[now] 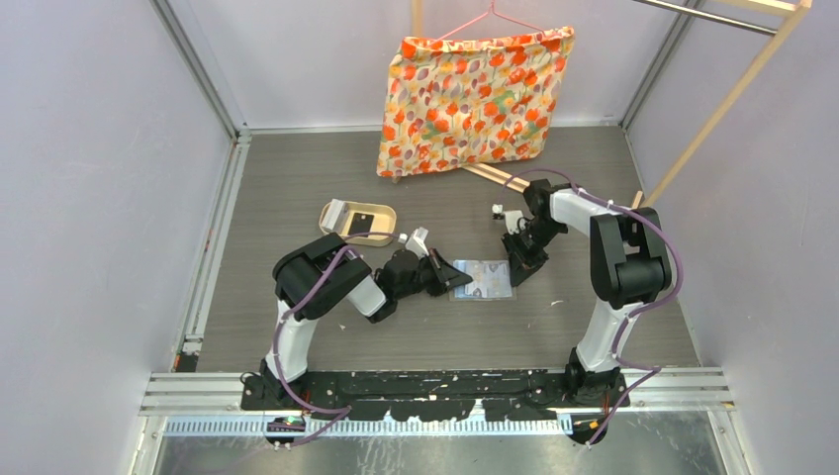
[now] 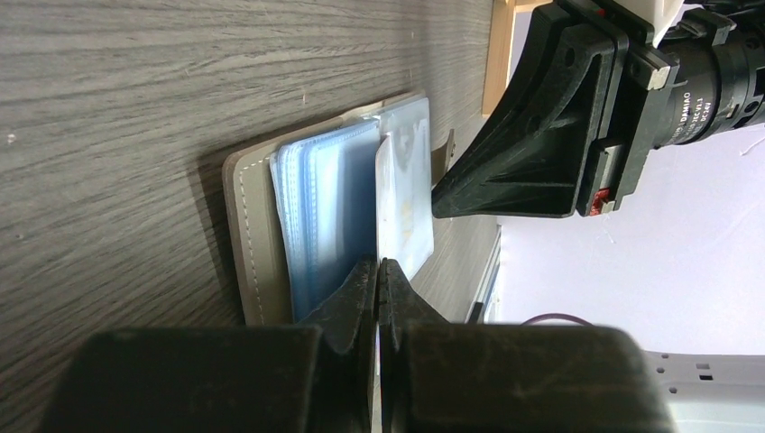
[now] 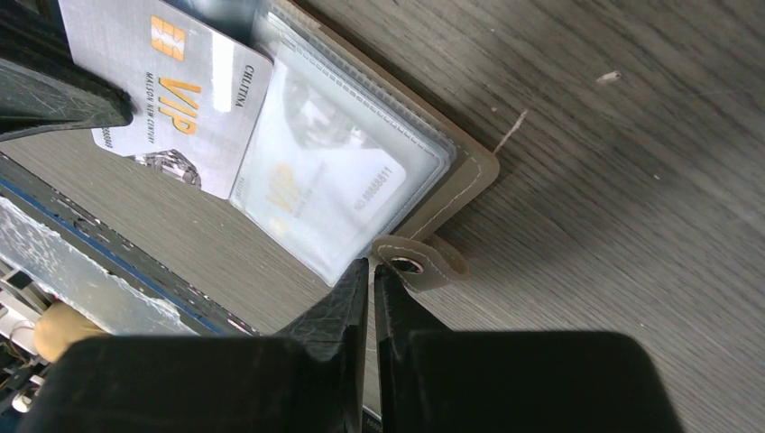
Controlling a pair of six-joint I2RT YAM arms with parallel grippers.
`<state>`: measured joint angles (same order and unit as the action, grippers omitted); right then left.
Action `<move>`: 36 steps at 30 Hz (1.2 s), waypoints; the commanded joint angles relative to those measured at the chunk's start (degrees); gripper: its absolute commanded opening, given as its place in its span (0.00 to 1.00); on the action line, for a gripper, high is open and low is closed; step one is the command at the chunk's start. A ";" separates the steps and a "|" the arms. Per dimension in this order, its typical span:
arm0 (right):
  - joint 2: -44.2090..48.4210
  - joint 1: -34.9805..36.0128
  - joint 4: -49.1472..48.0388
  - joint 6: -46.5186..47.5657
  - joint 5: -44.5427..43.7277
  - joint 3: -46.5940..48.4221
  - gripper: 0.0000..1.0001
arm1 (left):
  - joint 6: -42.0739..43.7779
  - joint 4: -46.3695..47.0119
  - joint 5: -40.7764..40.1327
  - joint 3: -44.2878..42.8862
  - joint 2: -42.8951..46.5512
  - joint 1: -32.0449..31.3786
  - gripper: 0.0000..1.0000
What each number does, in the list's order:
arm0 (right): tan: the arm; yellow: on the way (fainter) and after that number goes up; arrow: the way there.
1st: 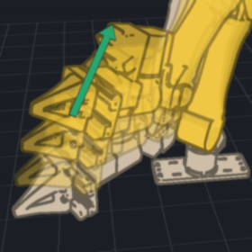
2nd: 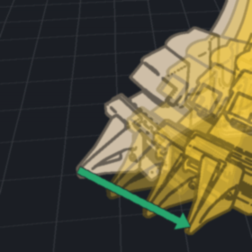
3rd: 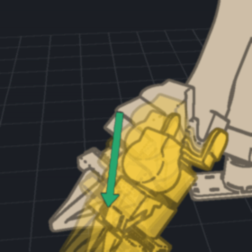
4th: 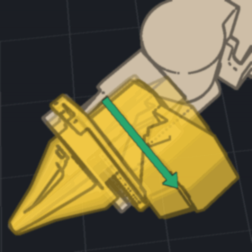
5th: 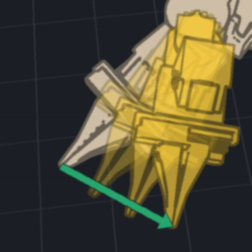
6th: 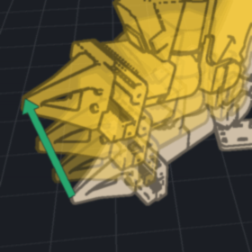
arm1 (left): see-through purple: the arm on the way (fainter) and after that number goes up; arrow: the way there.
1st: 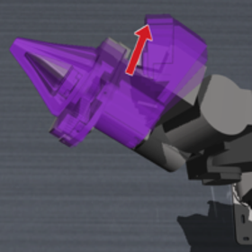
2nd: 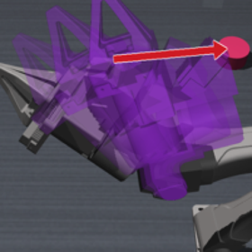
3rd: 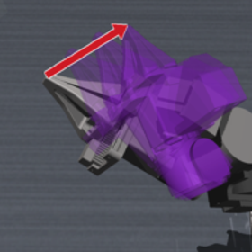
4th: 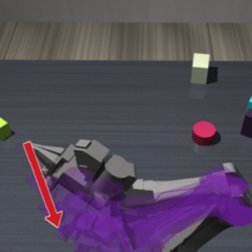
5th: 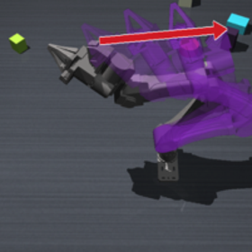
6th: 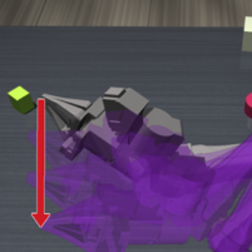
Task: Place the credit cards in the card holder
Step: Insert the credit card into the card holder.
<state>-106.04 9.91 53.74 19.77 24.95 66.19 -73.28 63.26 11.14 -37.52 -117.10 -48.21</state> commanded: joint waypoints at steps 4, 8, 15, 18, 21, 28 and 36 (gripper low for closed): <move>-0.22 0.65 0.84 -0.16 -0.55 2.00 0.12 | -0.39 1.11 -0.38 -1.37 -1.98 -0.53 0.00; -0.13 0.71 1.00 -0.14 -0.50 2.10 0.12 | -0.35 0.56 -0.57 -2.06 -2.58 -0.57 0.00; 0.22 0.89 1.04 -0.16 -0.21 2.19 0.12 | 2.27 -2.57 -1.80 -3.14 -2.66 -0.74 0.00; 0.31 0.87 1.16 -0.09 -0.16 2.27 0.12 | 2.86 -3.06 -2.09 -3.34 -2.92 -1.09 0.00; 0.41 0.91 1.17 -0.11 -0.06 2.23 0.12 | 2.86 -3.06 -2.69 -3.44 -3.15 -1.72 0.00; 0.26 1.20 1.14 -0.10 -0.07 2.12 0.12 | 3.65 -3.06 -6.32 -3.00 -2.79 -3.47 0.00; -0.05 1.47 1.12 -0.31 0.04 1.92 0.12 | 3.55 -3.16 -10.70 -3.22 -3.65 -5.86 0.01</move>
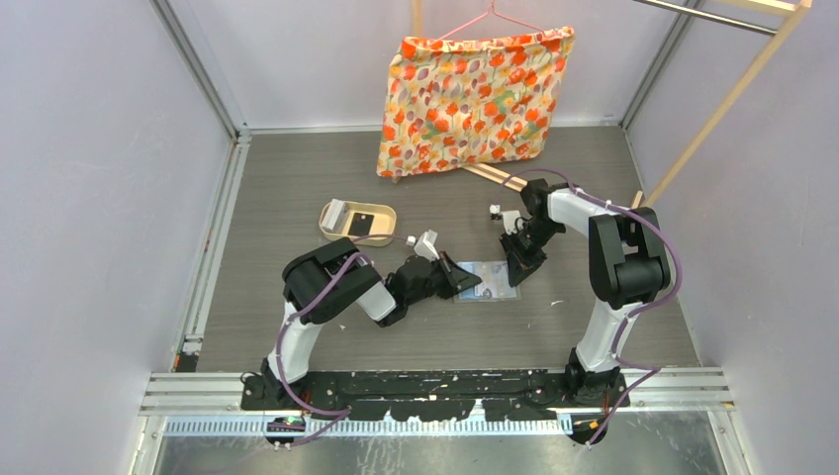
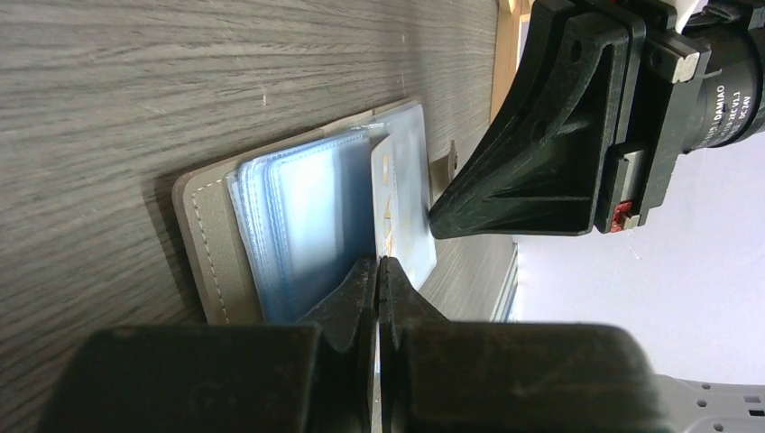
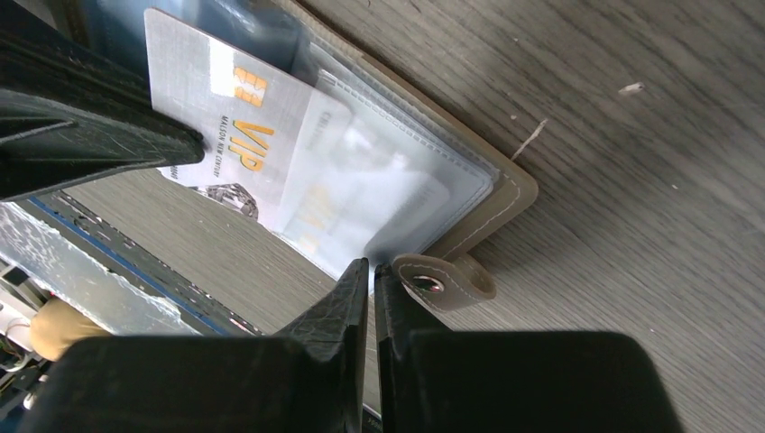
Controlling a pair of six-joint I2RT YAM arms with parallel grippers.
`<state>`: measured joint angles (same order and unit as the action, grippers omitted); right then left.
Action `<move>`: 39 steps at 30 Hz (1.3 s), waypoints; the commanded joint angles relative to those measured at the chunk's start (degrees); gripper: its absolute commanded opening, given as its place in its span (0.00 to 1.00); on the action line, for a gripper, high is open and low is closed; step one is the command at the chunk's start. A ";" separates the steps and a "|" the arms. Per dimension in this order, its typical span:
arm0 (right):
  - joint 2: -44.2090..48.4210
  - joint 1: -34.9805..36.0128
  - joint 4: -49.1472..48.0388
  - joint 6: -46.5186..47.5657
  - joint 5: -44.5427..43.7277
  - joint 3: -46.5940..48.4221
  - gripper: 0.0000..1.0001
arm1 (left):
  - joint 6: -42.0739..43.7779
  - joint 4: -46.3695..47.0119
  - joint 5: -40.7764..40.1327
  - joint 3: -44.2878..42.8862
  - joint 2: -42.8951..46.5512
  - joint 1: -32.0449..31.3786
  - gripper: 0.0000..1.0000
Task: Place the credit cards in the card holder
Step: Insert the credit card into the card holder.
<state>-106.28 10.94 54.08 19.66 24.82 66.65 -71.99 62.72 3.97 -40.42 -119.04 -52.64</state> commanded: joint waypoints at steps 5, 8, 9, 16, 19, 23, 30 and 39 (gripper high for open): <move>0.14 0.43 0.76 -0.17 0.22 1.46 0.12 | 2.55 -3.78 -3.54 -0.72 -1.29 -2.02 0.03; 0.32 0.47 0.96 -0.18 0.61 1.63 0.12 | 3.60 -6.10 -5.01 -0.89 -0.13 -2.03 0.07; 0.51 0.44 1.05 -0.17 0.85 1.70 0.12 | 3.94 -6.95 -5.31 -0.89 0.39 -2.03 0.09; 4.11 0.42 1.12 0.70 4.66 1.65 0.14 | 7.56 -15.49 -5.53 -1.69 4.82 -2.05 0.22; 5.38 0.27 1.26 1.19 6.29 1.62 0.15 | 9.22 -18.98 -5.54 -2.47 7.05 -2.05 0.24; 6.61 -0.10 1.22 1.47 7.87 1.55 0.15 | 11.61 -23.58 -5.28 -3.60 9.20 -2.04 0.26; 6.18 -0.16 1.11 1.20 7.49 1.55 0.16 | 13.55 -28.84 -4.24 -5.63 10.58 -2.02 0.26; 6.16 -0.72 0.33 0.04 4.32 1.38 0.16 | 14.64 -33.63 -1.47 -8.93 9.46 -2.08 0.22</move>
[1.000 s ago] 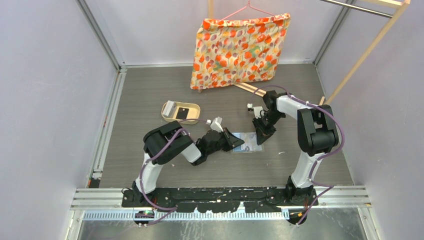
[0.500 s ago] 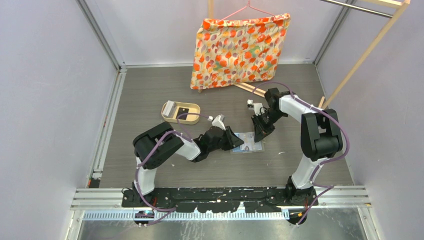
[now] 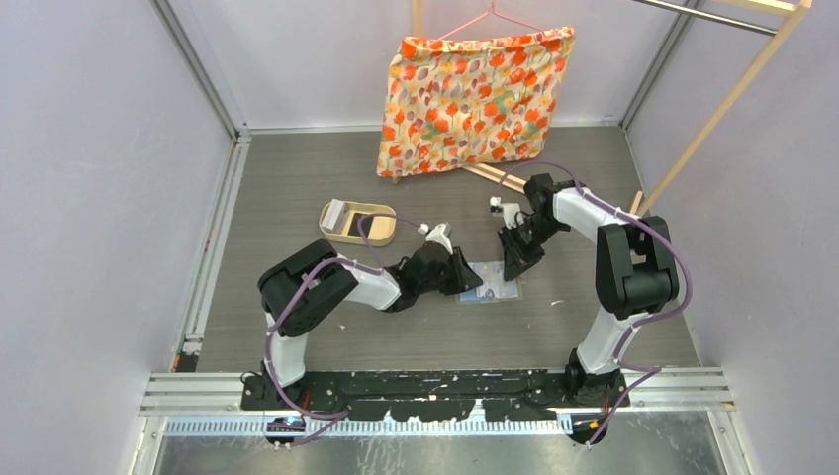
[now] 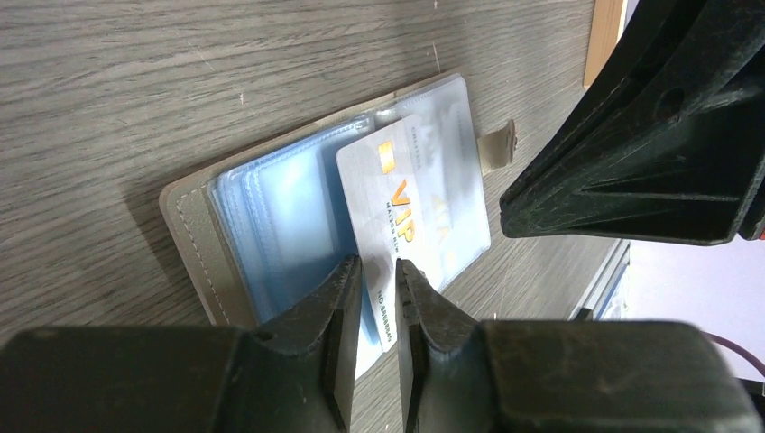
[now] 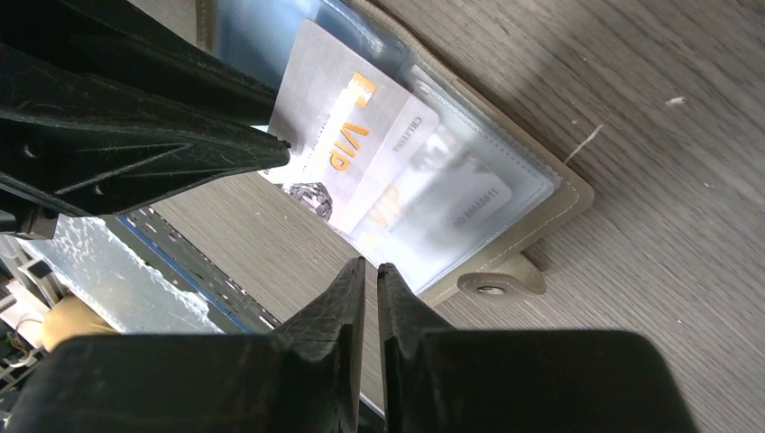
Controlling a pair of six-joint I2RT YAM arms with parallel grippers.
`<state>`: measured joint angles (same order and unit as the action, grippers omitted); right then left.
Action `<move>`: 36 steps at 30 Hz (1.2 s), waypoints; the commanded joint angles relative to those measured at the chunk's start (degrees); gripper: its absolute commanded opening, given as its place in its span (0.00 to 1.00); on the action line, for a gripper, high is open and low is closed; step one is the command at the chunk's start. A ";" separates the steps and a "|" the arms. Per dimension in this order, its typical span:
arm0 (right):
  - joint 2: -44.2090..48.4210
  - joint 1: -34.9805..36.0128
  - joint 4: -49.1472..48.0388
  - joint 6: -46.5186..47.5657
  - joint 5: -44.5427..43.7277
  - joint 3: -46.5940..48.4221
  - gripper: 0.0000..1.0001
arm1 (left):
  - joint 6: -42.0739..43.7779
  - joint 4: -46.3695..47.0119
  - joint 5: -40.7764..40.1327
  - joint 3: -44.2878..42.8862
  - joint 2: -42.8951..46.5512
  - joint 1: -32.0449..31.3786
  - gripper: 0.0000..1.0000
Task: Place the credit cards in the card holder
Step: Insert the credit card into the card holder.
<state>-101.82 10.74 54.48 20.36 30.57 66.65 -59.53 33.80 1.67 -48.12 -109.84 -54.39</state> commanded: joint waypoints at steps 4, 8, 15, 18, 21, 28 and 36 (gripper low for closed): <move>1.72 -0.53 -0.73 -1.26 -3.86 1.21 0.16 | 2.56 -6.20 1.45 -2.33 0.03 -0.35 0.21; 1.61 -0.57 -1.50 -1.86 -7.37 1.05 0.15 | 2.71 -7.09 2.01 -3.24 -0.37 -0.41 0.20; 1.37 -0.81 -2.19 -2.05 -12.58 0.50 0.11 | 2.84 -7.99 2.36 -4.26 -0.81 -0.63 0.18; 0.31 -0.71 -1.99 -2.09 -13.39 0.58 0.10 | 2.97 -8.51 2.72 -5.05 -1.13 -0.71 0.17; -0.49 -0.58 -1.78 -2.27 -13.26 0.58 0.10 | 3.23 -9.19 2.99 -5.77 -1.38 -0.88 0.17; -3.02 -0.03 -1.03 -2.16 -12.93 0.92 0.09 | 3.67 -10.52 3.50 -7.64 -2.67 -1.06 0.16; -3.65 0.46 -0.38 -1.85 -11.61 1.11 0.09 | 3.98 -12.64 3.99 -9.93 -4.08 -1.07 0.16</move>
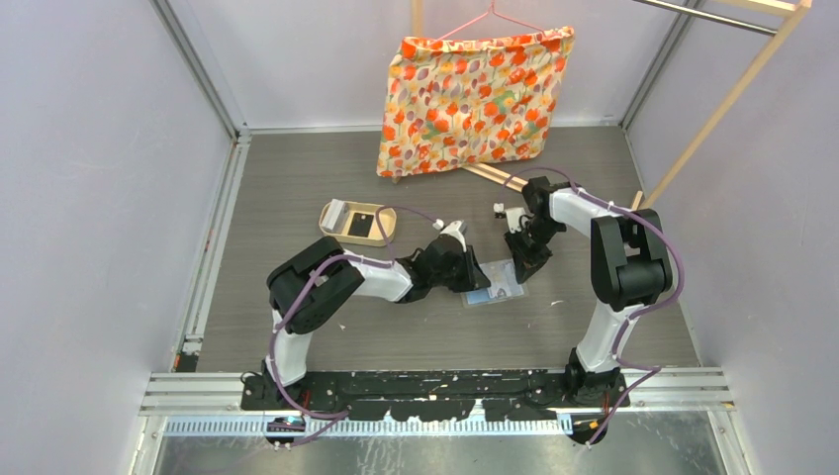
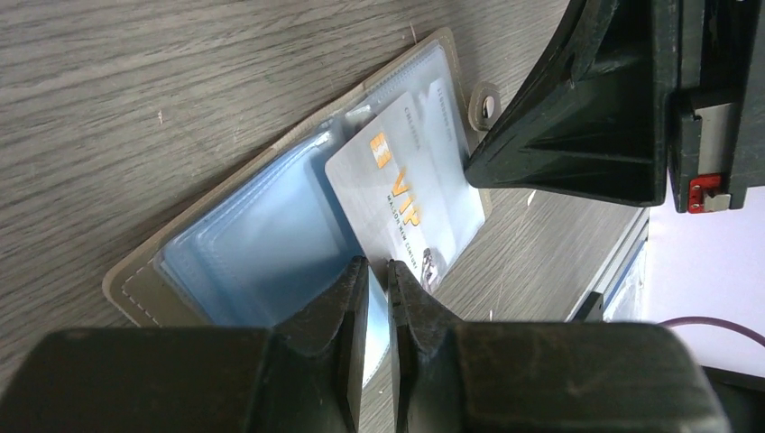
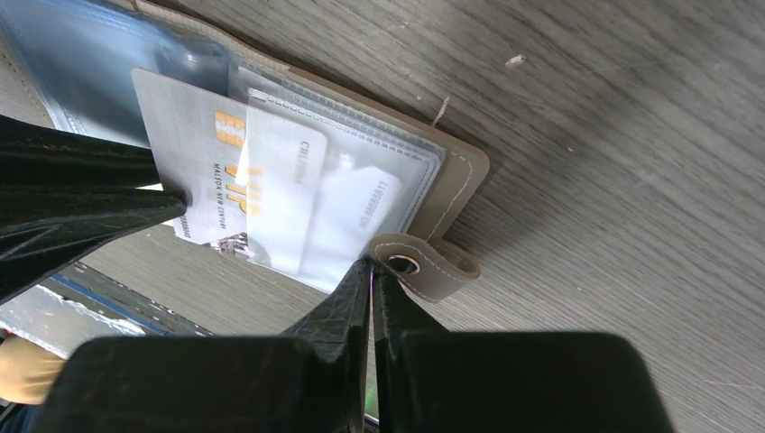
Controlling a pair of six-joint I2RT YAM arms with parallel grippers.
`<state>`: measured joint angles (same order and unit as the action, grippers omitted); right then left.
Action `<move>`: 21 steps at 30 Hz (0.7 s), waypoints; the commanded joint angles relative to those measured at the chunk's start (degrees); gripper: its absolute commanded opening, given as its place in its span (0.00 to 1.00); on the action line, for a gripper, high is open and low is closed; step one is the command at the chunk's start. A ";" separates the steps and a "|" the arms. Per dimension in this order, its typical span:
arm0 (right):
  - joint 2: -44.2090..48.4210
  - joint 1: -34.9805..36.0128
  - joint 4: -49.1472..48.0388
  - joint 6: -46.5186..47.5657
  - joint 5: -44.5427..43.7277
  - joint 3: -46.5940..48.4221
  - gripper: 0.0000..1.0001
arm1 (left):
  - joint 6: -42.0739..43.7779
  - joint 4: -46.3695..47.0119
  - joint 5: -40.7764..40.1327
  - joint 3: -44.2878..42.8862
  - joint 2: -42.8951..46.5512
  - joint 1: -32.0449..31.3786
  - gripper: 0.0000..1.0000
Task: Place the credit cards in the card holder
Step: Insert the credit card into the card holder.
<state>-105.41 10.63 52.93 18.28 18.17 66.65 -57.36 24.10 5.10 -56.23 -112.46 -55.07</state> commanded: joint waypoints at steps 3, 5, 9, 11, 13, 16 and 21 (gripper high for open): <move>-0.07 0.62 1.30 0.25 1.41 1.20 0.09 | 1.56 -3.71 0.63 -2.55 -1.78 -0.39 0.17; 0.09 0.66 1.34 0.22 1.59 1.20 0.09 | 1.42 -4.32 1.03 -3.54 -2.11 -0.47 0.17; 0.20 0.64 1.32 0.24 1.52 1.29 0.09 | 0.92 -4.76 1.28 -4.45 -2.37 -0.63 0.19; 0.28 0.60 1.37 0.17 1.51 1.28 0.09 | 0.85 -5.03 1.30 -4.71 -2.23 -0.72 0.20; 0.30 0.62 1.25 0.17 1.51 1.29 0.09 | 0.93 -5.60 1.36 -5.09 -1.98 -0.74 0.21; 0.36 0.61 1.22 0.15 1.49 1.29 0.09 | 1.03 -5.98 1.73 -5.92 -2.18 -0.74 0.22; 0.45 0.57 1.22 0.08 1.67 1.29 0.09 | 0.76 -6.06 2.54 -7.20 -3.14 -0.78 0.23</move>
<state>-105.41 10.76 53.21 18.31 18.31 66.65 -56.82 19.05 6.59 -61.41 -114.17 -55.29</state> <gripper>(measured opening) 0.094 0.228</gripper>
